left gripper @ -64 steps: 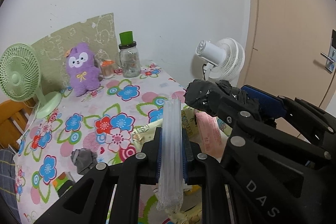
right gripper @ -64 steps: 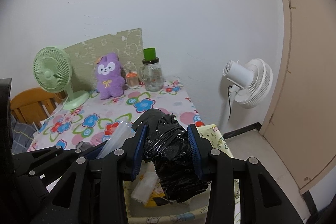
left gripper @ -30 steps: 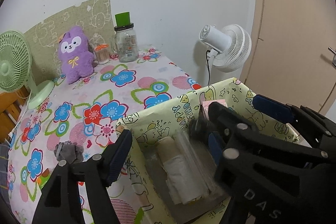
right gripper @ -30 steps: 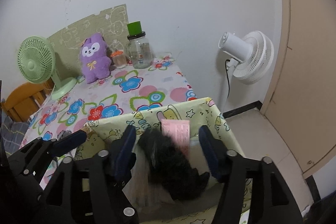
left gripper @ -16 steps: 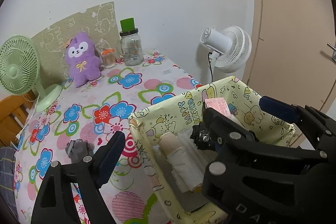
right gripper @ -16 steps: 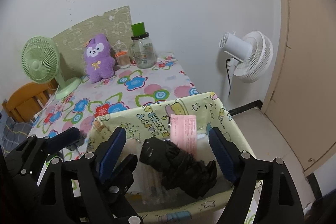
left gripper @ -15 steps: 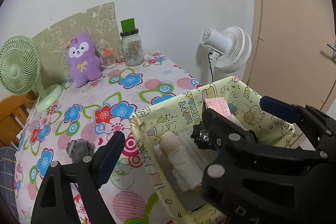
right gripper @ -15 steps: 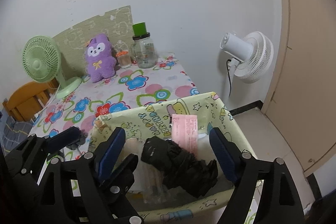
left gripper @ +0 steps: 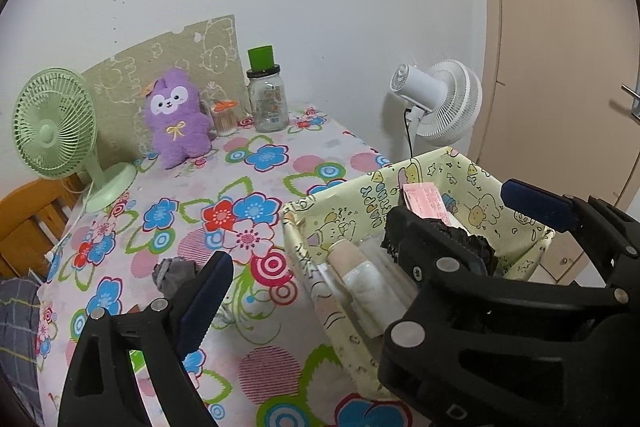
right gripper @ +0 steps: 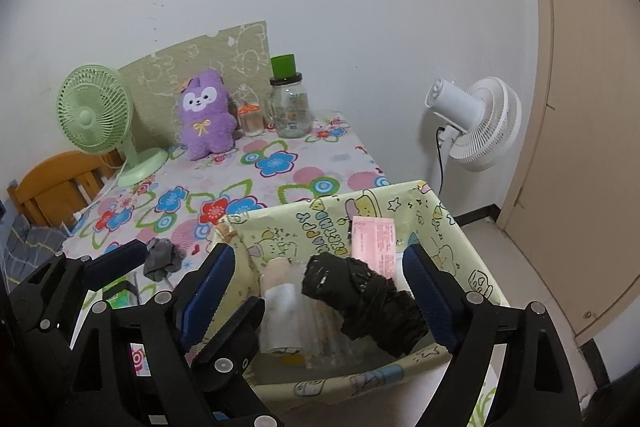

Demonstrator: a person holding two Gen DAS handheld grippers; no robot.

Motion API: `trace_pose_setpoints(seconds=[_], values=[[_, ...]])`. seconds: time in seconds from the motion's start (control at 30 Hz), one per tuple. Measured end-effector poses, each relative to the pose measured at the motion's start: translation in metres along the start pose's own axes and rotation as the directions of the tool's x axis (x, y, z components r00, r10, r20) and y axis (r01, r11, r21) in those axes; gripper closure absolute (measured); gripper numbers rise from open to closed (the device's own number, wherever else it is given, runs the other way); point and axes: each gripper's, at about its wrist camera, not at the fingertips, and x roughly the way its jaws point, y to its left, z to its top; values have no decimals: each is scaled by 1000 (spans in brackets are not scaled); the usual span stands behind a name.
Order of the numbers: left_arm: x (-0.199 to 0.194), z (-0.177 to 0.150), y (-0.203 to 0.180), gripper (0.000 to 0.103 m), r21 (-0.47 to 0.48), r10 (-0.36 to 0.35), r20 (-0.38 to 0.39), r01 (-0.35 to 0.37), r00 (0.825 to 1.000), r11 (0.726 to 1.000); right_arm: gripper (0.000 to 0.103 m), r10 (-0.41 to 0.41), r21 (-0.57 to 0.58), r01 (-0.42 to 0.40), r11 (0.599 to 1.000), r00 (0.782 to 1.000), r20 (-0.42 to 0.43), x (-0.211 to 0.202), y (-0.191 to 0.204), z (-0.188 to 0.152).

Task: Organize soft objects
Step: 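Lower the tube and umbrella into the basket and open both tools, then withdraw both tools from the basket back over the table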

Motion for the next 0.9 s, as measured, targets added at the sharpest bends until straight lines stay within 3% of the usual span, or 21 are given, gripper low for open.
trace_pose_setpoints(seconds=[0.9], values=[[-50,-16,28,0,-17,45,80,-44,996,999,10,6,-59,0,998,996,88,-45,45,-6]])
